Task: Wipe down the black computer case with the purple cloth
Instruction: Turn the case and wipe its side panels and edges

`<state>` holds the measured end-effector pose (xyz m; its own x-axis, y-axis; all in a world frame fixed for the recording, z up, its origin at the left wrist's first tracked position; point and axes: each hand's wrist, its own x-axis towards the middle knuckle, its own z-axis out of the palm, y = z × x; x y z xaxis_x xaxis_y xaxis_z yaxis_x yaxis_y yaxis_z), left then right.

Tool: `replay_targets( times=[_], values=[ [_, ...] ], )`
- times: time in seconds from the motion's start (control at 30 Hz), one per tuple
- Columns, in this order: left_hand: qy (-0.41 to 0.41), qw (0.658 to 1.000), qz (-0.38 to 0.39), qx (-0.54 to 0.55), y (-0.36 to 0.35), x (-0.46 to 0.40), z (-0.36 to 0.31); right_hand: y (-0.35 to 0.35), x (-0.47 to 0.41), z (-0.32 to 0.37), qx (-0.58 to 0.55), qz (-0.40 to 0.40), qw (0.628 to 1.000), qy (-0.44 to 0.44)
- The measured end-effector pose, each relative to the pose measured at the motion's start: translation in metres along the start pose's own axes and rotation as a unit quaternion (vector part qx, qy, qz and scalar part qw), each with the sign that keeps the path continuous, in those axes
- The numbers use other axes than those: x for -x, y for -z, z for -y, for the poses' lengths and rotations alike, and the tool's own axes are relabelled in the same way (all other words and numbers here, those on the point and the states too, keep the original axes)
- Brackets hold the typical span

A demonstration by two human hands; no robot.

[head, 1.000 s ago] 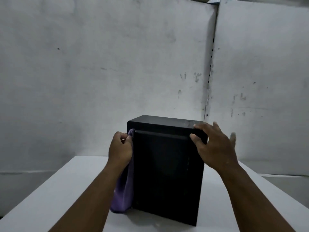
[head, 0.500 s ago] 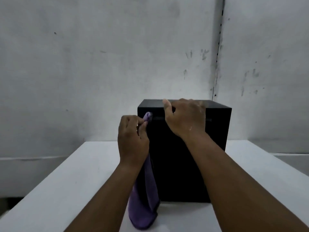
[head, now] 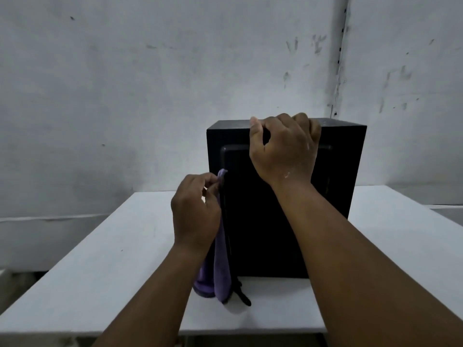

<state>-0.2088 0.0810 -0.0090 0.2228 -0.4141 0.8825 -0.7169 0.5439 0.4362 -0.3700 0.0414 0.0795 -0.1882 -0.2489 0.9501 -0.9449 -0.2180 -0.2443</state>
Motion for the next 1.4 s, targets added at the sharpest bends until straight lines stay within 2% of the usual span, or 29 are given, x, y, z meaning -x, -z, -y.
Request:
replay_targets(
  times=[0.27,0.37,0.6,0.9,1.07,1.2,1.4],
  values=[
    [-0.018,0.996,-0.077,0.028,-0.001,-0.061,-0.023,-0.001,0.002,0.000,-0.008,-0.030,1.000,0.006],
    [-0.025,0.996,-0.086,0.021,-0.007,-0.052,-0.021,-0.003,0.002,-0.001,-0.006,-0.046,0.999,0.008],
    [-0.016,0.999,-0.028,0.013,-0.010,0.019,0.014,-0.007,0.003,-0.001,-0.005,-0.074,0.997,0.017],
    [-0.065,0.996,-0.063,0.014,-0.005,-0.069,-0.016,-0.006,0.004,-0.001,0.000,-0.066,0.998,0.017],
    [-0.046,0.997,-0.064,0.013,-0.009,-0.031,-0.002,-0.006,0.003,-0.002,0.004,-0.067,0.998,0.018],
    [-0.028,0.999,-0.018,0.012,-0.008,0.003,0.013,-0.005,0.003,-0.002,0.000,-0.066,0.998,0.020],
    [-0.049,0.998,-0.041,0.013,-0.001,-0.052,-0.011,-0.002,0.003,-0.002,-0.002,-0.048,0.999,0.021]
  ],
)
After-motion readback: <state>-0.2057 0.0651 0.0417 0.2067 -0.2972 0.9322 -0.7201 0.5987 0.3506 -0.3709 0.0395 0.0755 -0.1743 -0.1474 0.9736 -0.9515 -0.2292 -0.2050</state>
